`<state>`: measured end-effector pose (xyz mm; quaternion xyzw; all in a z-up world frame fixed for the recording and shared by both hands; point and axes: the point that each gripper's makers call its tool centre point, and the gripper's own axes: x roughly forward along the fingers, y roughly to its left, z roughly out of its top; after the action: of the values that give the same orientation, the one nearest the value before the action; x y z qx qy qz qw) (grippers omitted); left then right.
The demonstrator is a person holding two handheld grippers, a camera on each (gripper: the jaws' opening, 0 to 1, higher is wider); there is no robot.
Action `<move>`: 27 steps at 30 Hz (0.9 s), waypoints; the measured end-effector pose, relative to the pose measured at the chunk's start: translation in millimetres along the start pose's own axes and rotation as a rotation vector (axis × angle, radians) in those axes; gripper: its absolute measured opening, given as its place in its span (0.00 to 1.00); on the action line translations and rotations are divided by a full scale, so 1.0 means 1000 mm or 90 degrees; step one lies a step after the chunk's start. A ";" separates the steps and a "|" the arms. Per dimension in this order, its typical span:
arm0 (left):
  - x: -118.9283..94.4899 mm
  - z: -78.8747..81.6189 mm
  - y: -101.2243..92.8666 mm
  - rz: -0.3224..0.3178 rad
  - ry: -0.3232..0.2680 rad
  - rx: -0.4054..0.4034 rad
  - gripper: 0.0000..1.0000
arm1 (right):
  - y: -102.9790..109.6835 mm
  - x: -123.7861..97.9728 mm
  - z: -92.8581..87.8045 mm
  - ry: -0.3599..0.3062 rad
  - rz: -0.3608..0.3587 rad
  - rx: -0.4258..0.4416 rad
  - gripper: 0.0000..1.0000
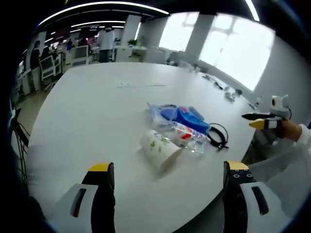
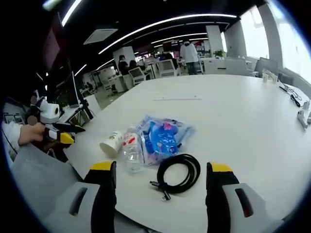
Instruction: Arrange the tabletop items into an orderly group along one side of the table until the central work area is clear of visible clutter.
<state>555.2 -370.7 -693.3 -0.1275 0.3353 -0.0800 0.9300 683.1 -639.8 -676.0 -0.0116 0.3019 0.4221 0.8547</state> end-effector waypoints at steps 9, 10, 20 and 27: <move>0.002 -0.003 0.004 -0.001 0.008 0.000 0.89 | 0.000 0.004 0.000 0.005 0.001 -0.008 0.72; 0.003 -0.004 0.005 -0.001 0.011 0.002 0.89 | 0.000 0.004 0.000 0.005 0.002 -0.009 0.72; 0.008 -0.006 0.015 -0.001 0.020 0.000 0.89 | 0.007 0.021 0.000 0.014 0.015 -0.018 0.72; 0.010 -0.006 0.019 -0.001 0.025 0.000 0.89 | 0.015 0.031 0.004 0.021 0.029 -0.033 0.71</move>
<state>560.0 -355.9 -709.2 -0.1259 0.3536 -0.0835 0.9231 688.9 -607.0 -686.0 -0.0341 0.3047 0.4487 0.8394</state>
